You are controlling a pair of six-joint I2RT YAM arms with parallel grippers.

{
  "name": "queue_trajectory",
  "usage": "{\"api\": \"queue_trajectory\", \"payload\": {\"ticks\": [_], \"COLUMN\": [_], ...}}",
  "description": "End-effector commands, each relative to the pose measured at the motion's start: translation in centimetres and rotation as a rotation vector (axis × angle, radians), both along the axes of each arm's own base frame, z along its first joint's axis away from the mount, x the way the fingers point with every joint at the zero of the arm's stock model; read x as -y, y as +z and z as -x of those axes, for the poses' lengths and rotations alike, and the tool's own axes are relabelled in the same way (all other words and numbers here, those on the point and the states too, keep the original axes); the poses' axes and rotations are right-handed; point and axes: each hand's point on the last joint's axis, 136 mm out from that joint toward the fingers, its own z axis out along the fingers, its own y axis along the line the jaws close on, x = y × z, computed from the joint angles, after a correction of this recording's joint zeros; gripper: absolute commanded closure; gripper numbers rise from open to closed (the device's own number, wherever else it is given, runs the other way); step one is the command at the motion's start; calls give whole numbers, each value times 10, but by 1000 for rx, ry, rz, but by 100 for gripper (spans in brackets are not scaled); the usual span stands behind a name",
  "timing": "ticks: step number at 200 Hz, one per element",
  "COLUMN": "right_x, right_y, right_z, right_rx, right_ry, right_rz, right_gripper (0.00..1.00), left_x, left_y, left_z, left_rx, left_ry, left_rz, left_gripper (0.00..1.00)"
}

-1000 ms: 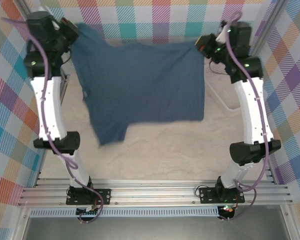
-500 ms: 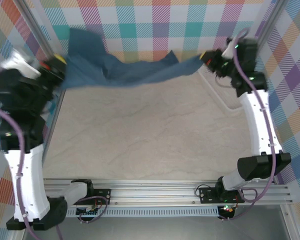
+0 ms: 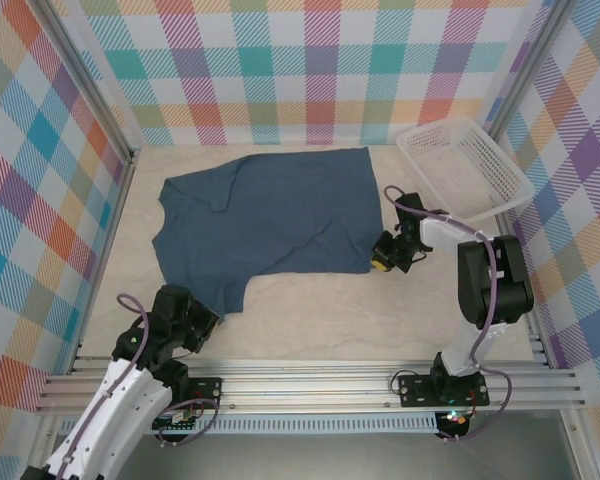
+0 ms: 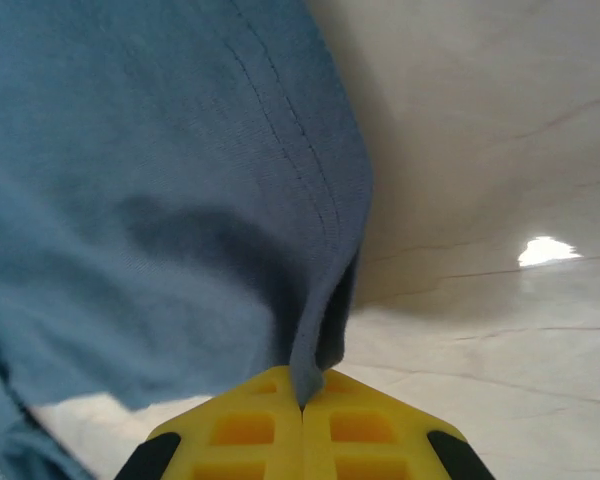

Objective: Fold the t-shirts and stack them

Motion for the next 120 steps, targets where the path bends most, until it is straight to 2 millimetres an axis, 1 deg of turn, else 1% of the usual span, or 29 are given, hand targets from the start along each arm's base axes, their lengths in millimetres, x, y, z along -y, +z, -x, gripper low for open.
{"api": "queue_trajectory", "payload": {"ticks": [1, 10, 24, 40, 50, 60, 66, 74, 79, 84, 89, 90, 99, 107, 108, 120], "right_x": [30, 44, 60, 72, 72, 64, 57, 46, 39, 34, 28, 26, 16, 11, 10, 5], "right_y": [6, 10, 18, 26, 29, 34, 41, 57, 71, 91, 114, 119, 166, 208, 212, 272], "right_z": [24, 35, 47, 59, 62, 60, 58, 50, 45, 38, 31, 30, 19, 13, 12, 7], "right_rx": [-39, -53, -48, -29, -2, 42, 71, 136, 191, 262, 351, 370, 547, 679, 692, 855], "right_ry": [-14, -40, -60, -71, -67, -40, -23, 10, 32, 50, 69, 74, 100, 98, 97, 95], "right_rz": [177, 247, 321, 372, 362, 309, 278, 238, 222, 216, 207, 204, 180, 145, 140, 89], "right_gripper": [100, 100, 100, 100, 100, 100, 100, 100, 100, 100, 100, 100, 100, 100, 100, 100], "left_x": [-8, -8, -9, -15, -22, -30, -34, -40, -43, -48, -53, -54, -65, -74, -75, -81], "left_y": [-9, -8, -5, 5, 18, 35, 48, 73, 96, 119, 148, 151, 207, 254, 269, 344], "left_z": [12, 13, 15, 17, 16, 14, 10, 0, -8, -16, -24, -26, -38, -48, -47, -58], "left_rx": [-57, -60, -68, -70, -55, -22, 19, 91, 153, 215, 286, 294, 414, 496, 532, 673], "left_ry": [80, 82, 84, 79, 79, 94, 101, 119, 131, 150, 160, 162, 196, 222, 235, 237], "left_rz": [5, 10, -1, -45, -89, -133, -152, -179, -192, -217, -250, -260, -322, -387, -380, -461], "left_gripper": [100, 100, 100, 100, 100, 100, 100, 100, 100, 100, 100, 100, 100, 100, 100, 100]}}
